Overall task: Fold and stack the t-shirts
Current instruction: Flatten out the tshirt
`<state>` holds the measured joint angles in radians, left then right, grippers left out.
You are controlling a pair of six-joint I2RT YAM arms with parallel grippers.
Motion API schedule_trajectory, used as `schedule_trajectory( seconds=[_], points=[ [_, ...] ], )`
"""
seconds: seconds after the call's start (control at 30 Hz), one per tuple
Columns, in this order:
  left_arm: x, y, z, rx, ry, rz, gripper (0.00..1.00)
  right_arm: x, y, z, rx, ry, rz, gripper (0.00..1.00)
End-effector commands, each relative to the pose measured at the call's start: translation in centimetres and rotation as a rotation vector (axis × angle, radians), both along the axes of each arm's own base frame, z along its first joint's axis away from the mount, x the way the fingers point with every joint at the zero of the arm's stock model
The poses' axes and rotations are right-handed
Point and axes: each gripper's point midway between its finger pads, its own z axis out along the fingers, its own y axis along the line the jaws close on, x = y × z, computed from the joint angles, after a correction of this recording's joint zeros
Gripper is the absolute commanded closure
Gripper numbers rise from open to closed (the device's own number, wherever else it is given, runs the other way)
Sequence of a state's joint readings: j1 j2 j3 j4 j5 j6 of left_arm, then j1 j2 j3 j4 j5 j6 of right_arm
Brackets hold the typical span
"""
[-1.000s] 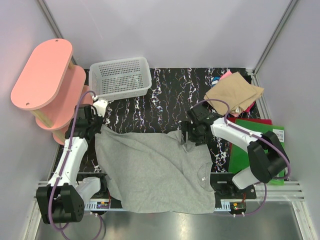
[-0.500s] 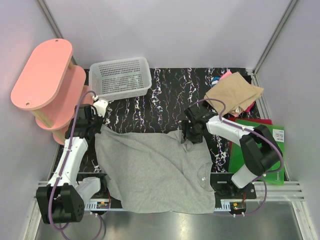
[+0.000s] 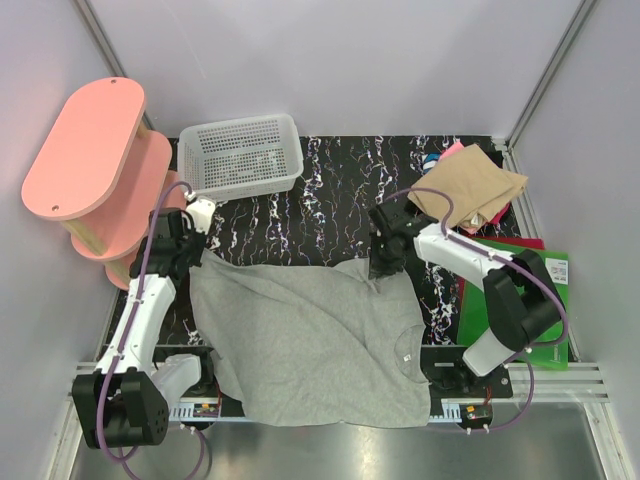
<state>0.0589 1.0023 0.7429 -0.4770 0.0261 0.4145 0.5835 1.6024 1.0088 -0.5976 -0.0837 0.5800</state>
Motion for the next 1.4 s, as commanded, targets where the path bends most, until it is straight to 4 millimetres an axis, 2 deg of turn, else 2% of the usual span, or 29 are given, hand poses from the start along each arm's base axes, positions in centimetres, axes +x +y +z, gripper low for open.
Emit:
schedule_trajectory(
  seconds=[0.0,0.03,0.07,0.1,0.13,0.2,0.23,0.3,0.33,0.43,0.5,0.53,0.6,0.63,0.7,0.77,0.8,0.87,0.9,0.97,1.0,1.1,1.17,1.2,1.27,1.33,1.37],
  points=[
    [1.9,0.6,3.6,0.014,-0.108,0.028,1.0,6.4,-2.1,7.6,-0.005,-0.209,-0.051,1.0],
    [2.5,1.1,5.1,0.026,-0.14,0.056,1.0,8.0,-2.7,10.2,-0.011,-0.264,-0.071,1.0],
    [2.7,1.7,5.9,0.036,-0.152,0.081,1.0,9.1,-3.5,11.6,-0.022,-0.294,-0.082,1.0],
    [2.9,1.8,6.6,0.029,-0.162,0.102,1.0,10.8,-4.2,14.8,-0.007,-0.364,-0.112,1.0],
    [3.4,2.1,8.7,0.03,-0.204,0.113,1.0,10.9,-5.1,15.9,-0.034,-0.372,-0.126,1.0],
    [3.2,2.4,10.2,0.034,-0.215,0.129,1.0,11.5,-5.7,18.7,-0.052,-0.432,-0.12,1.0],
    [3.2,2.5,11.7,0.039,-0.244,0.126,1.0,11.7,-6.0,20.8,-0.054,-0.469,-0.13,1.0],
    [2.4,2.5,13.0,0.056,-0.261,0.114,1.0,11.5,-6.5,23.9,-0.045,-0.531,-0.139,1.0],
    [2.2,2.5,14.1,0.063,-0.283,0.107,1.0,11.0,-6.7,24.4,-0.047,-0.534,-0.141,1.0],
    [0.1,2.0,15.5,0.083,-0.3,0.067,1.0,8.8,-7.4,27.7,0.006,-0.604,-0.152,1.0],
    [-1.4,1.8,17.2,0.1,-0.345,0.047,1.0,7.5,-7.8,28.2,0.019,-0.614,-0.16,1.0],
    [-2.2,1.6,17.3,0.099,-0.338,0.035,1.0,6.2,-8.2,29.3,0.038,-0.641,-0.159,1.0],
    [-3.8,0.9,19.6,0.099,-0.394,-0.004,1.0,4.6,-8.8,29.9,0.047,-0.647,-0.158,1.0],
    [-4.6,0.3,19.7,0.088,-0.385,-0.031,1.0,3.3,-9.2,31.1,0.066,-0.675,-0.158,1.0],
    [-6.3,0.0,22.6,0.099,-0.457,-0.049,1.0,1.7,-9.7,32.9,0.096,-0.714,-0.155,1.0],
    [-7.9,-0.3,24.0,0.106,-0.489,-0.06,1.0,-1.0,-10.3,35.2,0.145,-0.766,-0.145,1.0],
    [-8.8,-0.4,25.9,0.114,-0.534,-0.06,1.0,-2.2,-10.1,36.6,0.188,-0.797,-0.126,1.0],
    [-10.7,-0.5,27.6,0.118,-0.575,-0.06,1.0,-5.2,-11.0,39.7,0.252,-0.89,-0.114,1.0],
    [-11.9,-0.7,29.3,0.127,-0.624,-0.063,1.0,-6.7,-10.6,40.7,0.3,-0.907,-0.079,1.0],
    [-14.2,-1.1,30.7,0.131,-0.67,-0.08,1.0,-9.9,-11.5,43.1,0.355,-0.99,-0.062,1.0],
    [-15.6,-1.4,31.8,0.134,-0.702,-0.085,1.0,-11.2,-11.5,43.6,0.381,-1.003,-0.04,1.0],
    [-18.7,-2.0,33.5,0.13,-0.751,-0.103,1.0,-15.1,-12.5,45.9,0.442,-1.098,-0.009,1.0],
    [-20.2,-2.7,34.3,0.114,-0.777,-0.131,1.0,-17.1,-13.4,47.1,0.467,-1.153,-0.016,1.0],
    [-20.6,-3.0,33.8,0.108,-0.762,-0.143,1.0,-17.5,-13.8,47.2,0.466,-1.161,-0.023,1.0],
    [-20.9,-3.2,33.2,0.096,-0.751,-0.151,1.0,-17.1,-14.1,46.7,0.438,-1.151,-0.046,1.0],
    [-20.4,-2.9,32.2,0.096,-0.726,-0.138,1.0,-15.0,-14.6,45.4,0.371,-1.108,-0.102,1.0],
    [-19.1,-2.7,30.5,0.09,-0.67,-0.128,1.0,-13.5,-14.3,44.0,0.329,-1.063,-0.11,1.0]
  ],
)
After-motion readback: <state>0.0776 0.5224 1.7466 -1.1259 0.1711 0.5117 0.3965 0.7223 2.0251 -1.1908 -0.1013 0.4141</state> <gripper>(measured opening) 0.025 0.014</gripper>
